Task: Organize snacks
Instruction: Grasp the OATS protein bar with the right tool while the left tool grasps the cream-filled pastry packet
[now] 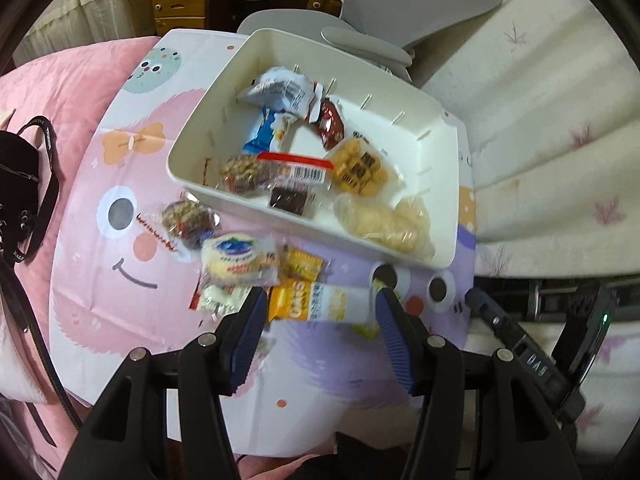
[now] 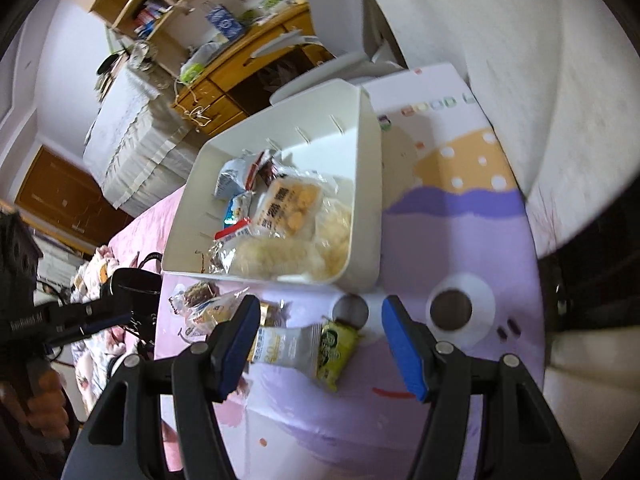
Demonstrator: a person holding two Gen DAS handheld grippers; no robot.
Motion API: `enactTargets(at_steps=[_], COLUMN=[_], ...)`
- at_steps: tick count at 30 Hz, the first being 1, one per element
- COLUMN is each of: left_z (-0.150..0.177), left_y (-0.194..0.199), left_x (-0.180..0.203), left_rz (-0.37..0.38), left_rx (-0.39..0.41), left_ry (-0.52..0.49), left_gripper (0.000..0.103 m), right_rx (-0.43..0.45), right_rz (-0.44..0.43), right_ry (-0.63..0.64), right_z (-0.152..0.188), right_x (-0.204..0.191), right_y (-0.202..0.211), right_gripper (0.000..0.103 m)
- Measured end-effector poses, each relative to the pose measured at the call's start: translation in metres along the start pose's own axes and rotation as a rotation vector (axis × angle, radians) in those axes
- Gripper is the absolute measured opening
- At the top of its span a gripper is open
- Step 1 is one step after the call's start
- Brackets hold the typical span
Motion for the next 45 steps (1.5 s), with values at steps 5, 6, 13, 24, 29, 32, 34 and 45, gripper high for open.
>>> enactTargets(at_steps=[5,6,13,24,29,32,34,45], left_z=[0.014,0.015,0.019,0.012,0.022,0.027,0.03,0.028], left_y=[0.002,0.003,0.0,-0.018,-0.031,-0.043,-0.048,-0.084], left_x=[-0.014,-0.016,-0.034,-0.045,-0.042,-0.042,-0.042,-0.045], left_rz=[-0.012,-0.015,0.001,0.06,0.086,0.094,0.113,0.226], left_rx=[-0.013,-0.015,-0.03,-0.048,-0.052,-0.056,-0.049,0.028], left_ry=[-0.058,-0.07,-0.169,-0.466,-0.657,-0.746,-0.784,-0.867], left_gripper=[0.055,0.055,0.055,0.064,0.074,0.074,0.074,0.074], right_rx=[-0.043,-0.054,-0.146,-0.182,-0.136,-0.099,-0.077,0.002], right_rz=[0.008,0.004,-0.009,0.047,0.08,0.1,0.116,0.203], right_ry=[-0.063,-0.086,-0.246,-0.491,-0.568,-0.609,-0.632,-0.684], right_z=[0.018,0.023,0.06,0.106,0.121,0.127,0.13,0.126], right_x=[0.002,0.003,0.0,-0.02,-0.029,-0.034,-0.037,-0.046], right_y=[0.001,0.0,-0.013,-0.037,-0.045,-0.05,-0.054,-0.077], right_gripper=[0.064,0.064,0.064,0.064,0.064,0.064,0.064,0.063])
Point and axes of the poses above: each gripper's, at about its wrist camera, not at the fingertips, and y roughly against the way its jaws point, x to its right, z to its underside, the point moved 4 cm from there along -y, roughly the way its jaws point, and after that the axes turned 14 degrees about x, right-handed, at the moved point
